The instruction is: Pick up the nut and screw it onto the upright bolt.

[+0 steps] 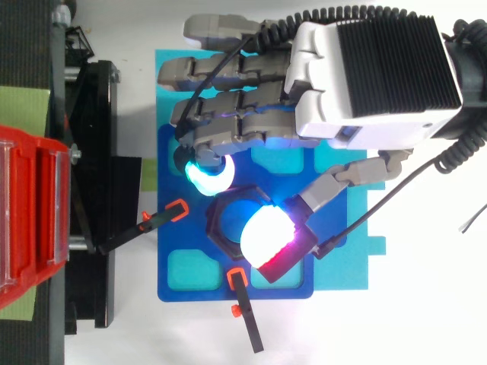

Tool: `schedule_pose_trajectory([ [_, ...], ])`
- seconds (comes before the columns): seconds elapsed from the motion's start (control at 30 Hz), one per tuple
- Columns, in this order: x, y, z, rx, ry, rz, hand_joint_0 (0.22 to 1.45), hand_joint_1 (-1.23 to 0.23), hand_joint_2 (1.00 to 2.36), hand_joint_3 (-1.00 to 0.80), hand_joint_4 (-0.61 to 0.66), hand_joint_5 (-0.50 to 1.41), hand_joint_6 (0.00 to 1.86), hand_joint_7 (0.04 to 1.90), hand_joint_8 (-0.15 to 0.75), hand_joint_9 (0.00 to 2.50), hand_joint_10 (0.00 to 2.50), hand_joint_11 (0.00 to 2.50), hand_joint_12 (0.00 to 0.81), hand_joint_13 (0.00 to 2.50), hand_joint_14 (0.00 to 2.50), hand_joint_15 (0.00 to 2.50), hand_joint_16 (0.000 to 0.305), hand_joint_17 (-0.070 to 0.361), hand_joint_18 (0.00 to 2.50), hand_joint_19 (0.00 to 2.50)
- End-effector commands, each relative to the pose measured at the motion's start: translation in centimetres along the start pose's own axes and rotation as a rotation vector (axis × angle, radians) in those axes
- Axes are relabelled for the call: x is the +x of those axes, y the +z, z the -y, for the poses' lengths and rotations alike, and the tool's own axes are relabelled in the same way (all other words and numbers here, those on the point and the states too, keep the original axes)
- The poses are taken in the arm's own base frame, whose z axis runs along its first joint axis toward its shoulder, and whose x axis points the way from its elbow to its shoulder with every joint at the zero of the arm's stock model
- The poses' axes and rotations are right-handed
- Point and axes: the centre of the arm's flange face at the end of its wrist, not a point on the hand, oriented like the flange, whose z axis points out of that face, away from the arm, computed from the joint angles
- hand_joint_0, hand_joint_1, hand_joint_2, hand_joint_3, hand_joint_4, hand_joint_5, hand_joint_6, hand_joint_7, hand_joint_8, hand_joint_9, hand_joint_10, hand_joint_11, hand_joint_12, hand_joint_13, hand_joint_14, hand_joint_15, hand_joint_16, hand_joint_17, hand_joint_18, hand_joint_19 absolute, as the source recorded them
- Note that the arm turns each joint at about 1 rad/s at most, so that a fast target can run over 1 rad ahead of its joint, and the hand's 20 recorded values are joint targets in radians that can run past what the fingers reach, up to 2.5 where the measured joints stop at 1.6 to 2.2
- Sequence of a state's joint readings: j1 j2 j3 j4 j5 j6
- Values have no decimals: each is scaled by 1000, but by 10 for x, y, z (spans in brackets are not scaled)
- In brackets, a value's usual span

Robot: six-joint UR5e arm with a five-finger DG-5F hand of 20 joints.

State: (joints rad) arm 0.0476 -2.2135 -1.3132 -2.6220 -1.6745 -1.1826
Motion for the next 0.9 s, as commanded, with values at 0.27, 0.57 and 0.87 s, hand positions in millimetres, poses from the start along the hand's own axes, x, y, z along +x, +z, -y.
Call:
schedule_pose_trajectory([
  [0.27, -17, 7, 0, -34, -9, 20, 523, -393, 1000, -500, 22, 86, 503, 1414, 135, 1250, 0, 0, 144, 660, 0, 0, 12, 26, 355, 0],
  [0.57, -27, 12, -2, -57, -13, 31, 501, -279, 1000, -500, 210, -3, 505, 1126, 193, 1179, 0, 0, 191, 653, 0, 0, 17, 39, 331, 0],
  [0.87, -31, 19, -13, -73, -24, 32, 470, -219, 1000, -500, 191, -129, 502, 687, 188, 707, 0, 0, 269, 311, 0, 0, 33, 73, 19, 0],
])
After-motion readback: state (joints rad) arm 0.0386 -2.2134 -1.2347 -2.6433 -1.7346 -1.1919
